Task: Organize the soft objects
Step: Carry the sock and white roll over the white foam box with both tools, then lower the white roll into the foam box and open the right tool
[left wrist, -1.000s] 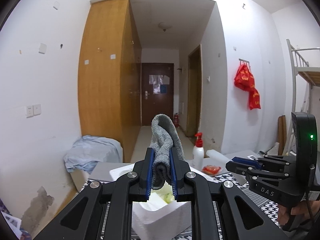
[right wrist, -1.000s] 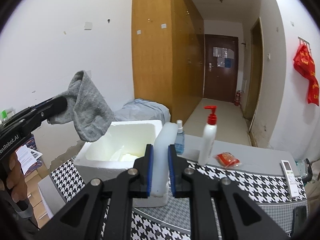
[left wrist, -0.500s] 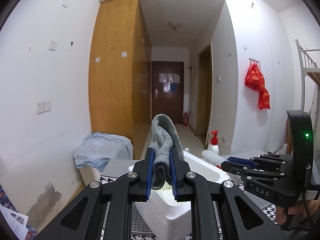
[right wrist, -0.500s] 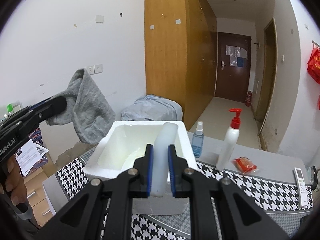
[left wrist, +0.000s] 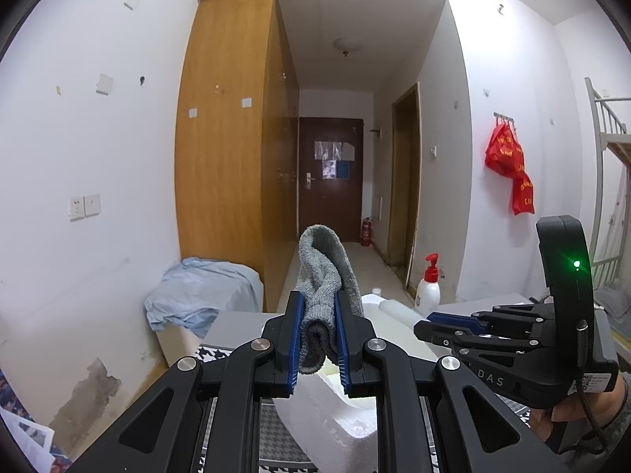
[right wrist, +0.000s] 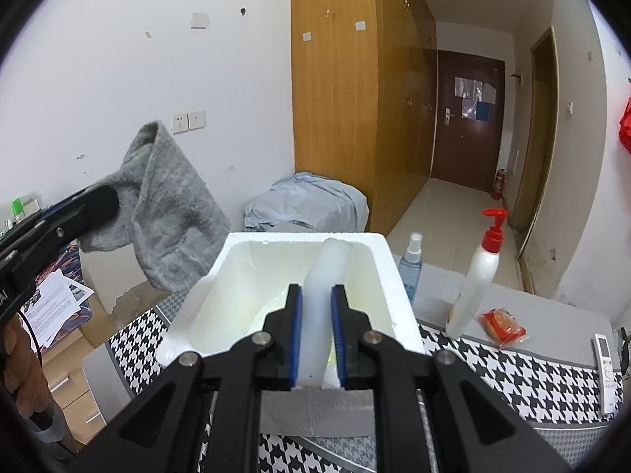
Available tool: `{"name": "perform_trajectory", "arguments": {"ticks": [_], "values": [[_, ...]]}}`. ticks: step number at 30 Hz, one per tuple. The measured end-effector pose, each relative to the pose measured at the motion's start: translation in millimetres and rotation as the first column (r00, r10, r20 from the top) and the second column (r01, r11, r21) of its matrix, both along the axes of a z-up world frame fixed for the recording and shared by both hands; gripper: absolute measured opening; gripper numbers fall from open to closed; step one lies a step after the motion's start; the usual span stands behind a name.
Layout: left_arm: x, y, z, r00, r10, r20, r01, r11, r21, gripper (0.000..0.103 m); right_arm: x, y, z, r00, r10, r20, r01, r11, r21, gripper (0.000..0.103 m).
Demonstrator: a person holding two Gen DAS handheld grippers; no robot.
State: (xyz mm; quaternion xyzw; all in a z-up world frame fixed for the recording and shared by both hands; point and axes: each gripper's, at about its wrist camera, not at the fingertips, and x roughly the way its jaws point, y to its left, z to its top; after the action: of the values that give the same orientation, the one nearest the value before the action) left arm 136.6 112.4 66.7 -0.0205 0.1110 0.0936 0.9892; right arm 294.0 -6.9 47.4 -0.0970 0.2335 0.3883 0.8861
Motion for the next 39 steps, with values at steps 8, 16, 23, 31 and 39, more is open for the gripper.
{"name": "perform_trajectory", "arguments": {"ticks": [8,16,23,31,39], "values": [[5.5,4.1,-3.6,1.000,-0.005,-0.007,0.005,1.000,-0.012,0.017,8.7,6.8,-4.2,1.000,0.008,-0.027,-0.008,1.000,-0.006,0.027],[8.4,4.0,-2.8,1.000,-0.005,-0.015,0.004,1.000,-0.018,0.017,6.7,7.2,-5.7,1.000,0.005,-0.030,-0.006,1.000,-0.018,0.060],[10.2,3.5,-2.5,1.000,-0.006,-0.014,0.006,1.000,-0.014,0.017,2.4,-0.4,-2.3,1.000,-0.010,-0.016,0.009,1.000,-0.009,0.081],[16.6,1.4,-6.8,0.999,-0.013,-0.032,0.013,1.000,-0.017,0.017,3.0,-12.4,-1.3,0.999,-0.038,-0.008,0.038,0.999,-0.010,0.085],[20.1,-0.2,-5.8,0.999,-0.025,-0.031,0.025,1.000,-0.016,0.017,3.4,-26.0,-0.1,0.998,-0.067,0.000,0.067,0.998,0.000,0.091]]}}
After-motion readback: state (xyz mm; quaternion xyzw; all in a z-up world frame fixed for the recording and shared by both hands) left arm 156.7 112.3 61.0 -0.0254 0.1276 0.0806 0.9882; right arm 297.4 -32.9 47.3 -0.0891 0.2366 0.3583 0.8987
